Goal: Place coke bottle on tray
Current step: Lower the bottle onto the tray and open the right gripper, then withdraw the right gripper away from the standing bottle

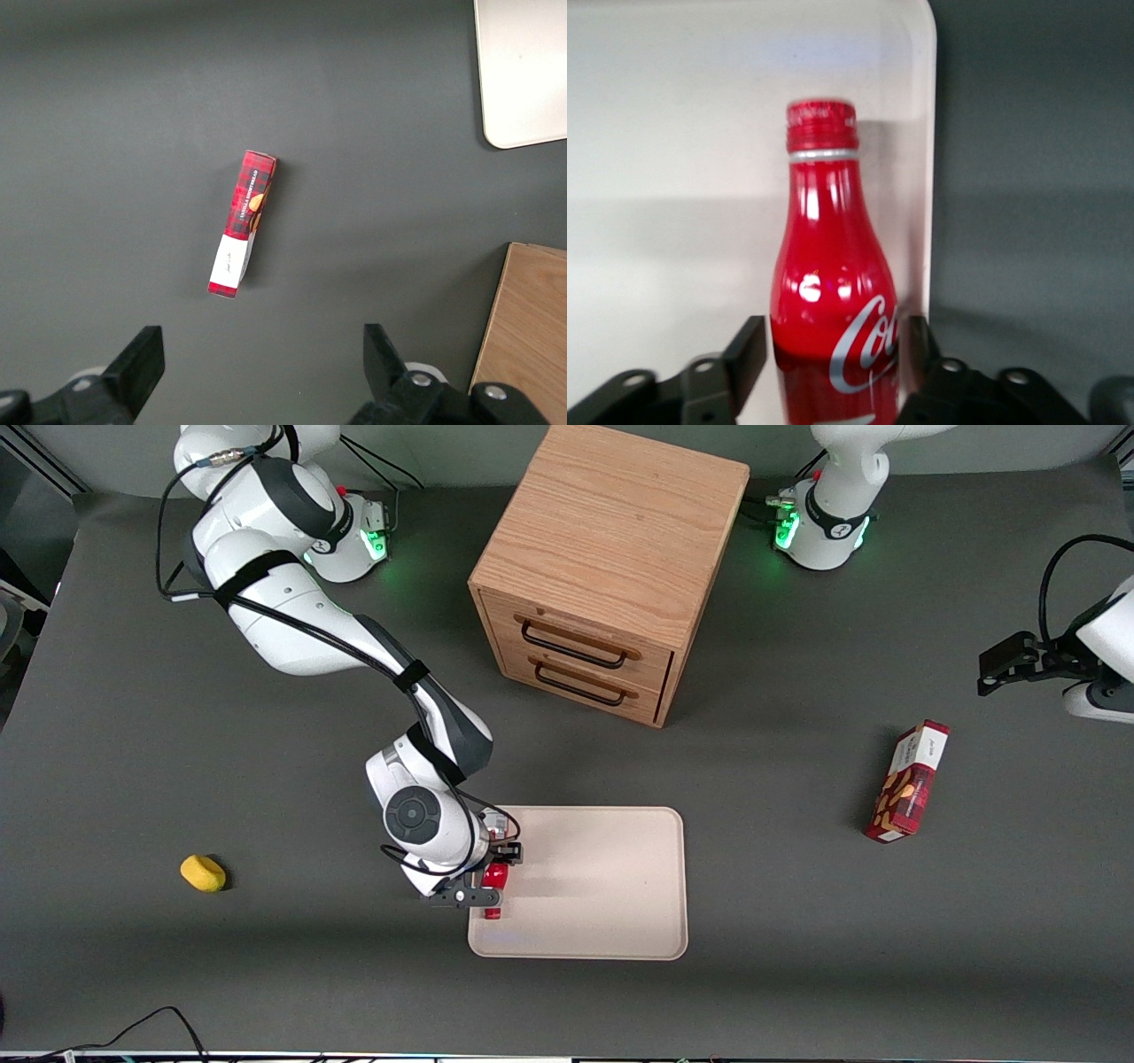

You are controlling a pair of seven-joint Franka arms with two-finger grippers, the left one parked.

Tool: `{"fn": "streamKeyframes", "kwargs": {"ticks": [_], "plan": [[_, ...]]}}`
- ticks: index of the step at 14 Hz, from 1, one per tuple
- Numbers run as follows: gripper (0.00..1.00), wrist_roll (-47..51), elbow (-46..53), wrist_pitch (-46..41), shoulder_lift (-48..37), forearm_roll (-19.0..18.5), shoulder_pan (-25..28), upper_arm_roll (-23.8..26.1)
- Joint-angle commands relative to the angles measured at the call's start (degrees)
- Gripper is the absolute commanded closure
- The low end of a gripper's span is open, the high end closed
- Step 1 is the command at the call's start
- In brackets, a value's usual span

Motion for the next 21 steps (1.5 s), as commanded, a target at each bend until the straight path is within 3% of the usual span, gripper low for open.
{"fn": "streamKeyframes", "kwargs": {"ticks": [1,10,14,18,19,21], "plan": [[0.0,3.47,0.59,1.5,1.71,-4.65,0.48,0.31],[0.0,3.3,0.77,0.62,-0.66,-4.22,-0.05,0.84],[0.0,3.04,1.03,-4.12,-3.73,-4.04,-0.93,2.51],[0.0,2.95,0.68,-14.2,-13.47,-3.69,-3.38,5.05],[0.0,2.86,0.77,-18.33,-16.54,-3.08,-4.17,5.41],[0.0,2.77,0.68,-28.79,-25.68,3.84,-6.98,4.98]]}}
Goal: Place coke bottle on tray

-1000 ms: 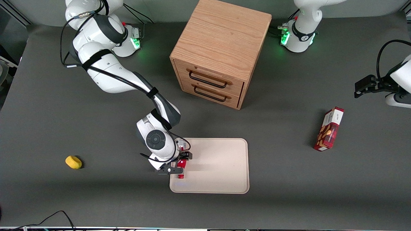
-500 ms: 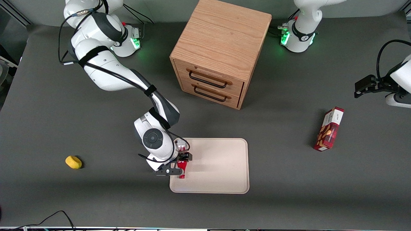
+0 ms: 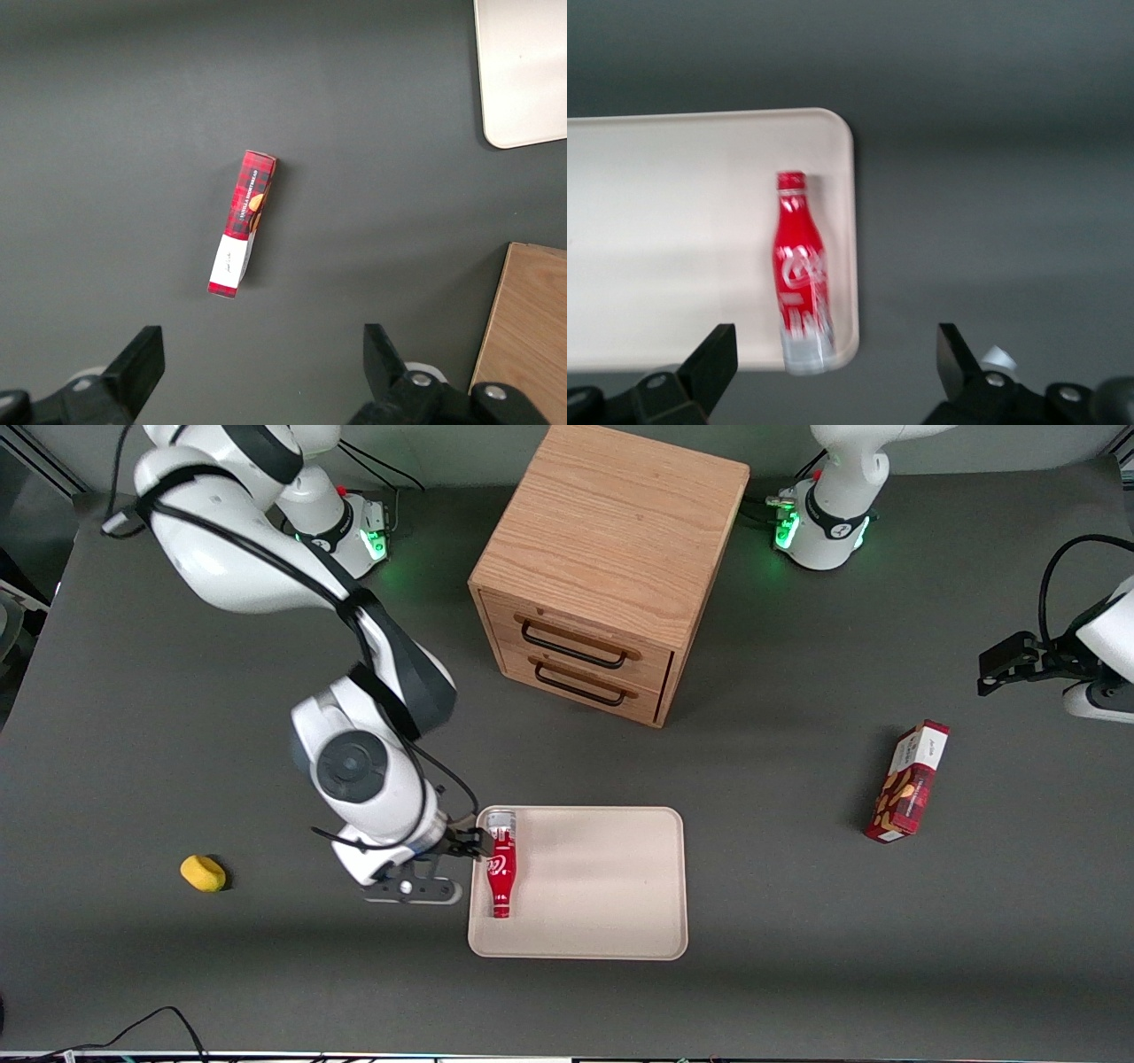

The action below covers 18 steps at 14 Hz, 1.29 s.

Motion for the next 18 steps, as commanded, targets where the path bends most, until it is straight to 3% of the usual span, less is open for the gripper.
{"fn": "streamKeyframes", "kwargs": {"ticks": [1,3,5,7,9,15,18], "plan": [[0.0,0.95,-2.79,-10.11,-11.6,7.47,-3.66,-0.56],[0.0,0.68,-2.79,-18.19,-17.59,9.69,-4.46,-4.32],[0.0,-5.78,-2.88,-23.92,-22.6,12.4,-4.64,-7.84],[0.0,-15.88,-3.83,-29.89,-27.43,17.32,-4.9,-15.2],[0.0,-19.44,-9.87,-30.8,-33.84,21.19,-4.81,-21.63],[0.0,-19.45,-38.85,-19.93,-54.23,21.56,-4.73,-24.2],[0.0,-19.36,-40.67,-18.5,-56.02,21.56,-4.46,-24.2]]}}
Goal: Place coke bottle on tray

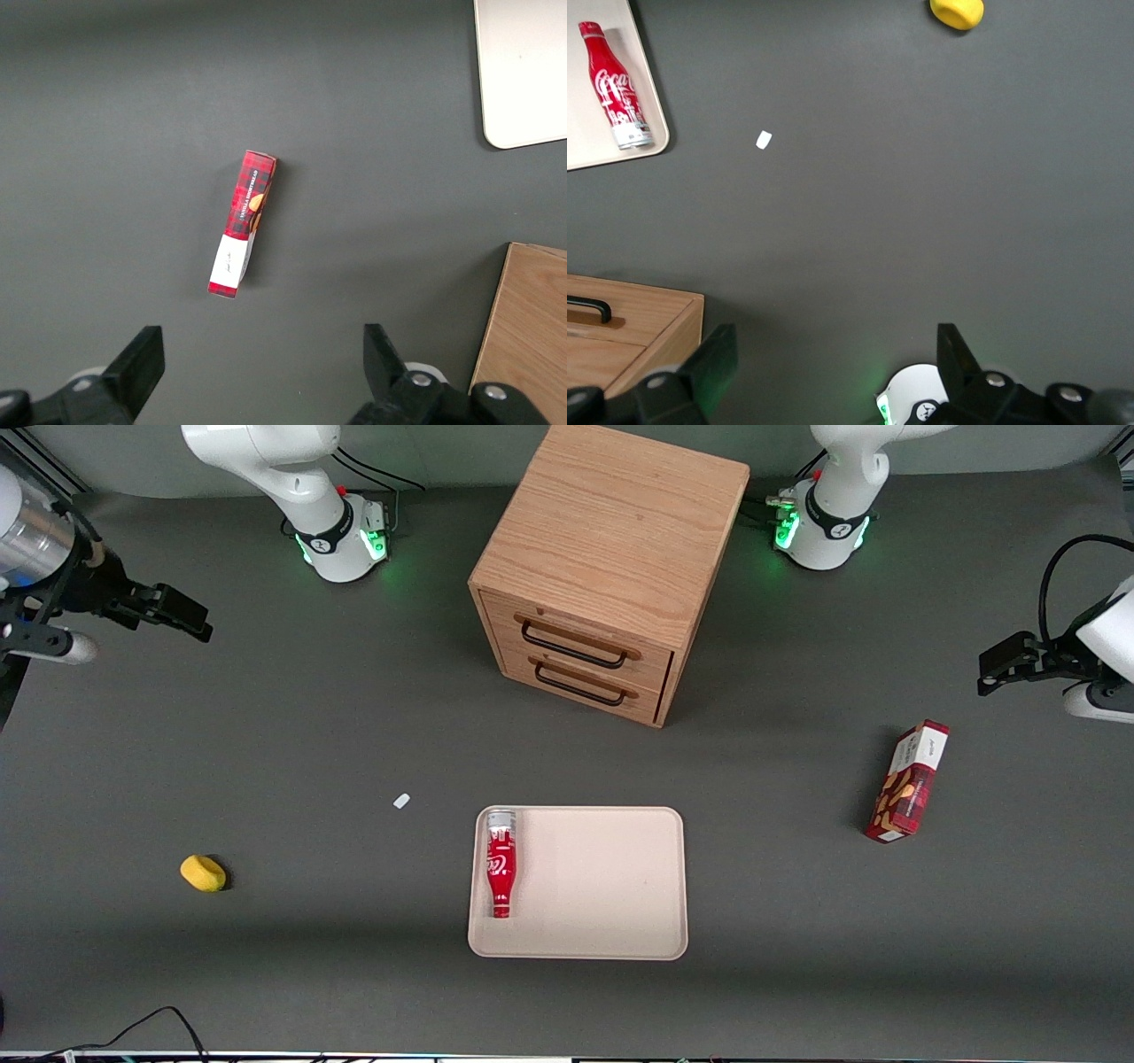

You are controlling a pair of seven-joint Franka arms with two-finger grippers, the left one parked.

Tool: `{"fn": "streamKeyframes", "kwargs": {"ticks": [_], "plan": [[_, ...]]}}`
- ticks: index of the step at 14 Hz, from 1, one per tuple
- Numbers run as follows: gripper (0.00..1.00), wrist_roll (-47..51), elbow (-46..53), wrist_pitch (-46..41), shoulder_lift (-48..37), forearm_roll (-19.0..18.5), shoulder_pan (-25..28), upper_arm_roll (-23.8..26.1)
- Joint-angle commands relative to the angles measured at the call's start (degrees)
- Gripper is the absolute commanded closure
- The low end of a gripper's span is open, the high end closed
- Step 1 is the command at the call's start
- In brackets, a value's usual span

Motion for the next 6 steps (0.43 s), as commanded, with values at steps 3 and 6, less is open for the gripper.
{"fn": "streamKeyframes", "kwargs": {"ticks": [3,6], "plan": [[0.0,1.13,-0.64,1.71,-1.87,0.84,0.88,-0.77],[0.0,1.14,1.22,1.53,-1.07,0.76,0.79,-1.3]]}}
